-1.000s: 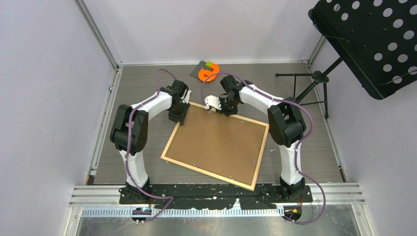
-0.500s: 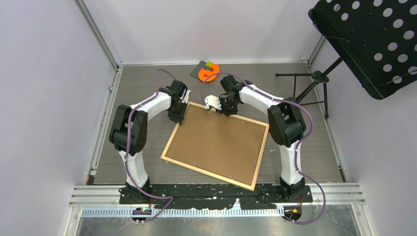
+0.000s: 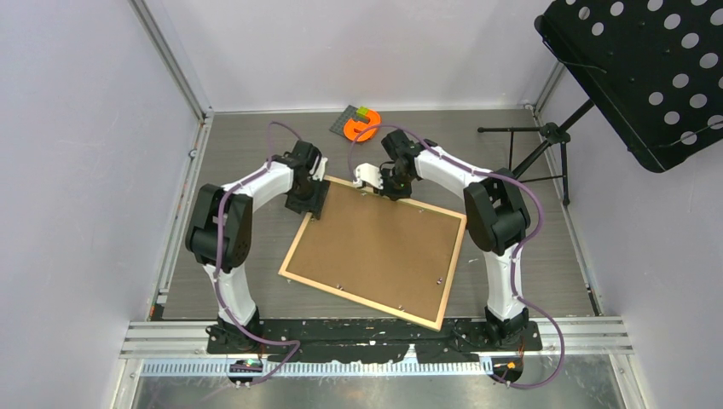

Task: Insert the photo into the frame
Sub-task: Install the photo frame at the center of the board, then adjust the photo frame at the center of the board.

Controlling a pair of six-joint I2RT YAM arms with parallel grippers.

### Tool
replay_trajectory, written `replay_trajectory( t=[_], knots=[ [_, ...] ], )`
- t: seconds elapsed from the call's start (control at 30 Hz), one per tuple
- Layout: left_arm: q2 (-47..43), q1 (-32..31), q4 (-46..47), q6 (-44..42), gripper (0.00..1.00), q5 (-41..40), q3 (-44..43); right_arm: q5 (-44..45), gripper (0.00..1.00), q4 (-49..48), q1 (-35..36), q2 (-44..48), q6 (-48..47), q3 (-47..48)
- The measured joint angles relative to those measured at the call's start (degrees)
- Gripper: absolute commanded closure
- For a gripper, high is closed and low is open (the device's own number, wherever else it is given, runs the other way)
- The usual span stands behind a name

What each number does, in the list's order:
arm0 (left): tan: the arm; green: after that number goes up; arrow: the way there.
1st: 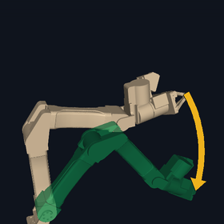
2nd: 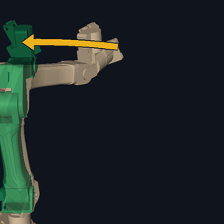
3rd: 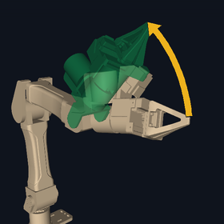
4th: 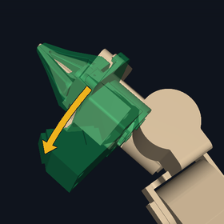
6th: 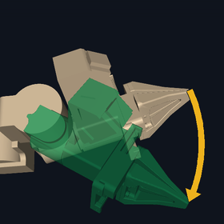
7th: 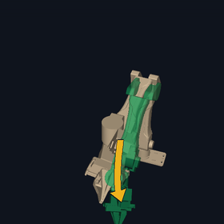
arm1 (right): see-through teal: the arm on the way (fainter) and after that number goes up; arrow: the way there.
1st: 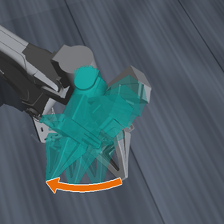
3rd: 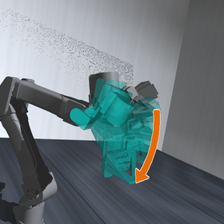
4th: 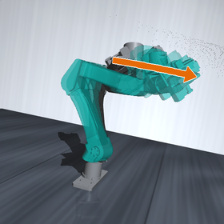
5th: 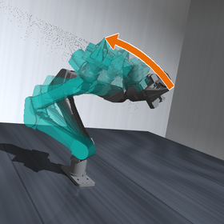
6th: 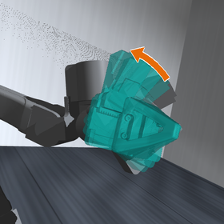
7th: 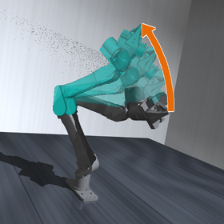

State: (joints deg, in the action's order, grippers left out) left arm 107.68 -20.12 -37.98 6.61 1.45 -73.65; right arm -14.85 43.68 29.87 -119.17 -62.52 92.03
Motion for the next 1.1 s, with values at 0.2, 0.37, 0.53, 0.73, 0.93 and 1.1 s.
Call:
replay_trajectory(
  t=[0.2,0.37,0.53,0.73,0.93,1.1],
  knots=[
    [-1.46,0.37,-0.04,0.02,0.25,0.44,0.70,0.46,0.94,-0.63,0.00,-0.33,3.48,0.83],
    [-3.54,1.99,-0.07,-0.42,0.25,1.55,0.83,0.42,0.94,-0.81,0.00,-2.34,6.45,4.96],
    [-5.49,5.38,-0.28,-1.60,0.25,2.45,1.18,0.07,0.94,-1.25,0.22,-5.20,9.38,9.51],
    [-8.00,8.68,-1.36,-3.04,0.25,3.78,2.40,-0.79,0.79,-0.85,1.40,-7.76,11.63,13.90],
    [-12.39,10.51,-2.19,-4.33,0.25,4.98,5.11,-1.75,0.60,-0.39,1.75,-7.58,14.03,13.88],
    [-14.10,10.86,-2.14,-4.79,0.26,6.01,6.21,-1.95,0.58,-0.13,1.51,-5.22,15.19,10.36]
  ],
)
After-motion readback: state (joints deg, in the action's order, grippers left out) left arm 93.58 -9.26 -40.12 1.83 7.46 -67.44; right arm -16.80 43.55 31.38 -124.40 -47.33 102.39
